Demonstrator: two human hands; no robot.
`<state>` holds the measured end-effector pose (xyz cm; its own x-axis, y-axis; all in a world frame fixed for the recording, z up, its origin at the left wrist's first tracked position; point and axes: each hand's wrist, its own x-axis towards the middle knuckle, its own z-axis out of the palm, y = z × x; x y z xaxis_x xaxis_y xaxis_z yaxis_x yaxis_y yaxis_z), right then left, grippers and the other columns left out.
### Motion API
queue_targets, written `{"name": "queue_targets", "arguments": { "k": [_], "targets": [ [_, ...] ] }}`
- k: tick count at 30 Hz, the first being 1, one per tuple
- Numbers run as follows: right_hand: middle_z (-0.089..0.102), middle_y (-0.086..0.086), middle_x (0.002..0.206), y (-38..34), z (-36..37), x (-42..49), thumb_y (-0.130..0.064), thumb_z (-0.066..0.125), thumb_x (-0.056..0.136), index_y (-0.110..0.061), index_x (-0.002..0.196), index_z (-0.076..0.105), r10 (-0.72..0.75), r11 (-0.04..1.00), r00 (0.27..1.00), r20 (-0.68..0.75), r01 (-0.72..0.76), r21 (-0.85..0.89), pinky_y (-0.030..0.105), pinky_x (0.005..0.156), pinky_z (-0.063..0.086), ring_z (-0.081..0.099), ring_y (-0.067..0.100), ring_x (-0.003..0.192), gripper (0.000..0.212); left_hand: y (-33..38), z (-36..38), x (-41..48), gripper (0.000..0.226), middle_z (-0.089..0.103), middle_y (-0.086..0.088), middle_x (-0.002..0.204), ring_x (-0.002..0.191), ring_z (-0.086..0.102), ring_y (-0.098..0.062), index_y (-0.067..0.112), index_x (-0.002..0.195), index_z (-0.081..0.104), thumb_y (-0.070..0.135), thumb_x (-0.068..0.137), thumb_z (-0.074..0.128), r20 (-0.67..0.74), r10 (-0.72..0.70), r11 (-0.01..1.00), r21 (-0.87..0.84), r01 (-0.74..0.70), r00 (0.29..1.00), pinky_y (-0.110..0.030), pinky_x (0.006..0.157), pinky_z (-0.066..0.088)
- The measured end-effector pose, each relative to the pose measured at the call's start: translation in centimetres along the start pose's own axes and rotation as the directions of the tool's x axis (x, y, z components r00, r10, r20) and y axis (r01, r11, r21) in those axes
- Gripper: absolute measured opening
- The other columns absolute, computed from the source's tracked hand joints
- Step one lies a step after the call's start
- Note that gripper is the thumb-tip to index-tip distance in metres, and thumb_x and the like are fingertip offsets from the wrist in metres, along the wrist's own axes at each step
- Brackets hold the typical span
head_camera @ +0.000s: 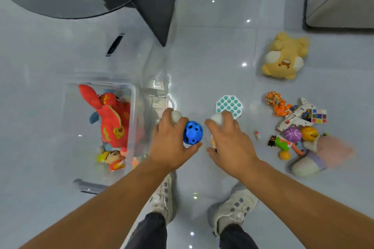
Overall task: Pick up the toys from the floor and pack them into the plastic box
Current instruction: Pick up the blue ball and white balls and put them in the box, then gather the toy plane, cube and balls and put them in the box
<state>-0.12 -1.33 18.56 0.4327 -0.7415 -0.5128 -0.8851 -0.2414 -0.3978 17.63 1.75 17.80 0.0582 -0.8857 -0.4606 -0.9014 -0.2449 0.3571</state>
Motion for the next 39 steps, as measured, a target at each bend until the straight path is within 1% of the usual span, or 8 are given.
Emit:
{"name": "queue_targets", "arguments": {
  "k": [9,12,15,20,24,29,34,39],
  "targets": [
    [0.026,0.014,0.138,-19.4,4.2,6.7,-0.031,0.069,0.078,-0.027,0.135,0.035,-0.23,0.971,0.973,0.033,0.232,-0.067,0.038,0.071,0.051,0.042,0.032,0.114,0.066,-20.1,-6.1,-6.5,0.061,0.025,-0.012,0.144,0.123,0.039,-0.035,0.029,0.118,0.053,0.05,0.065,0.076,-0.101,-0.287,0.953,0.073,0.295,0.953,-0.048,0.094,0.042],
    [0.027,0.012,0.136,-24.1,7.3,9.1,-0.038,0.074,0.075,-0.029,0.132,0.038,-0.266,0.963,0.963,0.035,0.268,-0.041,0.041,0.075,0.052,0.042,0.032,0.115,0.067,-25.8,-5.6,-7.0,0.068,0.024,-0.014,0.146,0.125,0.039,-0.036,0.028,0.126,0.052,0.052,0.067,0.075,-0.043,-0.336,0.934,0.112,0.339,0.941,-0.048,0.094,0.042],
    [0.029,0.012,0.135,-27.1,11.1,10.7,-0.038,0.076,0.072,-0.03,0.133,0.04,-0.307,0.952,0.949,0.072,0.304,0.044,0.044,0.08,0.054,0.042,0.034,0.116,0.071,-29.5,-4.4,-7.1,0.084,0.015,-0.013,0.151,0.131,0.032,-0.035,0.034,0.143,0.035,0.053,0.071,0.074,0.071,-0.389,0.915,0.144,0.376,0.919,-0.048,0.097,0.042],
    [0.027,0.008,0.141,-27.7,15.7,11.4,-0.035,0.077,0.072,-0.029,0.131,0.051,-0.271,0.96,0.922,0.276,0.236,0.153,0.045,0.099,0.044,0.036,0.034,0.121,0.065,-31.9,-3.2,-7.4,0.098,0.0,-0.014,0.159,0.142,0.018,-0.036,0.038,0.152,0.01,0.05,0.077,0.071,0.21,-0.482,0.876,0.133,0.464,0.85,-0.052,0.103,0.039],
    [0.042,0.01,0.129,-25.2,15.2,9.8,-0.026,0.064,0.082,-0.025,0.119,0.062,-0.258,0.961,0.93,0.262,0.218,0.172,0.043,0.094,0.046,0.04,0.034,0.118,0.037,-29.7,-2.8,-7.2,0.081,0.006,-0.015,0.16,0.143,0.02,-0.037,0.033,0.152,0.016,0.037,0.085,0.063,0.099,-0.476,0.879,0.068,0.472,0.874,-0.052,0.105,0.038],
    [0.05,0.006,0.119,-18.3,10.4,6.5,-0.021,0.056,0.087,-0.017,0.113,0.063,-0.161,0.984,0.967,0.198,0.142,0.108,0.041,0.088,0.049,0.044,0.026,0.112,0.027,-20.9,-3.3,-4.6,0.072,0.02,-0.021,0.156,0.138,0.028,-0.041,0.028,0.149,0.028,0.038,0.085,0.059,-0.019,-0.232,0.972,-0.033,0.231,0.972,-0.055,0.099,0.042],
    [0.052,0.009,0.12,-6.2,6.2,2.2,-0.017,0.051,0.089,-0.018,0.116,0.062,0.013,0.999,0.968,0.25,-0.02,0.027,0.04,0.09,0.048,0.046,0.029,0.112,0.03,-9.1,-1.6,-0.5,0.073,0.016,-0.02,0.158,0.142,0.022,-0.038,0.024,0.151,0.025,0.036,0.087,0.059,0.028,-0.075,0.996,-0.046,0.077,0.997,-0.052,0.108,0.036],
    [0.045,0.01,0.13,5.9,4.5,-2.2,-0.018,0.051,0.089,-0.02,0.131,0.05,0.21,0.975,0.948,0.239,-0.222,0.027,0.043,0.093,0.047,0.042,0.031,0.117,0.042,2.5,4.0,2.3,0.075,0.003,-0.011,0.162,0.147,0.014,-0.032,0.031,0.153,0.013,0.042,0.091,0.053,0.186,-0.006,0.997,0.071,-0.007,0.983,-0.048,0.112,0.03]
  ]
}}
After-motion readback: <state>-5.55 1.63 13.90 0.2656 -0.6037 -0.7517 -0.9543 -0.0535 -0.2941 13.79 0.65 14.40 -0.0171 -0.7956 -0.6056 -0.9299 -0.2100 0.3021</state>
